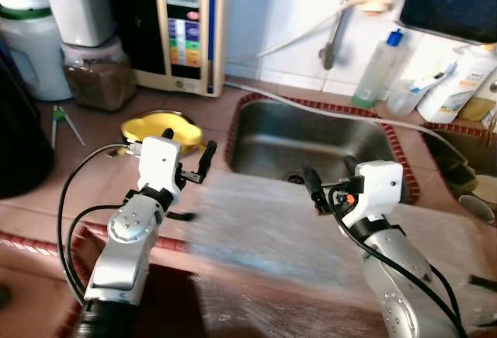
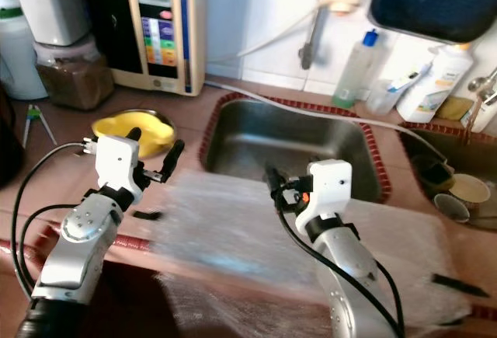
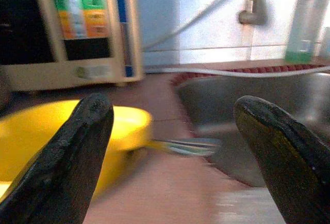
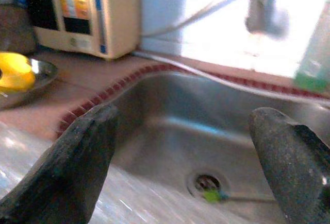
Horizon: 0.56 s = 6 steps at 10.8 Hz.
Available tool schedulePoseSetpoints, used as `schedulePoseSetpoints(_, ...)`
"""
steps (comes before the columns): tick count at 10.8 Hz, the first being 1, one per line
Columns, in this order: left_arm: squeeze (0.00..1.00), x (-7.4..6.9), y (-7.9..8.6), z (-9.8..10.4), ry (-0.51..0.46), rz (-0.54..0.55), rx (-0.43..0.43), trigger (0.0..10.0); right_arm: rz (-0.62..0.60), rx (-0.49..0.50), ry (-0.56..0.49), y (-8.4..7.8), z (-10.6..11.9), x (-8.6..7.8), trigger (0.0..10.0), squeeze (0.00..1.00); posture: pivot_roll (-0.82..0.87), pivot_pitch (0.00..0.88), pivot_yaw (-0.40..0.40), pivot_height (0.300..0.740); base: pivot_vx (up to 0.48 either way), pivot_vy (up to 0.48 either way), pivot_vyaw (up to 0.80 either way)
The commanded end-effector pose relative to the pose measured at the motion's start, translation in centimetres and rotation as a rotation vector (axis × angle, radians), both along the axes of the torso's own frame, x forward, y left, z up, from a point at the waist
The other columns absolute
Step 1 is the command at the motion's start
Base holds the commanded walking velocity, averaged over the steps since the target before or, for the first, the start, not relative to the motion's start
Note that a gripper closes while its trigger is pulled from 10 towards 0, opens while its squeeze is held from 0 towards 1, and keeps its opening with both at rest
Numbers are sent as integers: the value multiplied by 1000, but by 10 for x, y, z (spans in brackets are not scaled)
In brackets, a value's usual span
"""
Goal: Kitchen organization
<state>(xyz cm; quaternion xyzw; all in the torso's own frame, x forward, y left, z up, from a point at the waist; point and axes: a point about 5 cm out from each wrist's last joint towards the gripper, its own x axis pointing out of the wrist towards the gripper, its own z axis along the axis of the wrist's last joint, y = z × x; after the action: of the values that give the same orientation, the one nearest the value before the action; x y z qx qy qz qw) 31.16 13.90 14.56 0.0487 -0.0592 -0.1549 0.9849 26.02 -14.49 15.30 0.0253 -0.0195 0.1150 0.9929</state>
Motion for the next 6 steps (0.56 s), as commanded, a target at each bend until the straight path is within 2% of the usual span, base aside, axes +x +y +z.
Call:
schedulePoseSetpoints(1, 0, 2, -6, 4, -13, -22, 3, 10000, 0, 18, -24, -3, 7, 0, 10000, 0, 117, 0, -84, 740, 0, 0, 0)
schedulePoseSetpoints(2, 0, 2, -6, 5, -15, -22, 0, 10000, 6, 42, -31, -3, 10, 1, 10000, 0, 114, 0, -82, 740, 0, 0, 0)
schedulePoseSetpoints(4, 0, 2, -5, 5, -17, -19, -4, 10000, 4, -2, -52, -2, 12, 2, 10000, 0, 113, 0, -78, 740, 0, 0, 0)
schedulePoseSetpoints(6, 0, 2, -5, 5, -11, -12, -19, 10000, -32, -6, -89, -1, 16, 5, 10000, 0, 111, 0, -71, 740, 0, 0, 0)
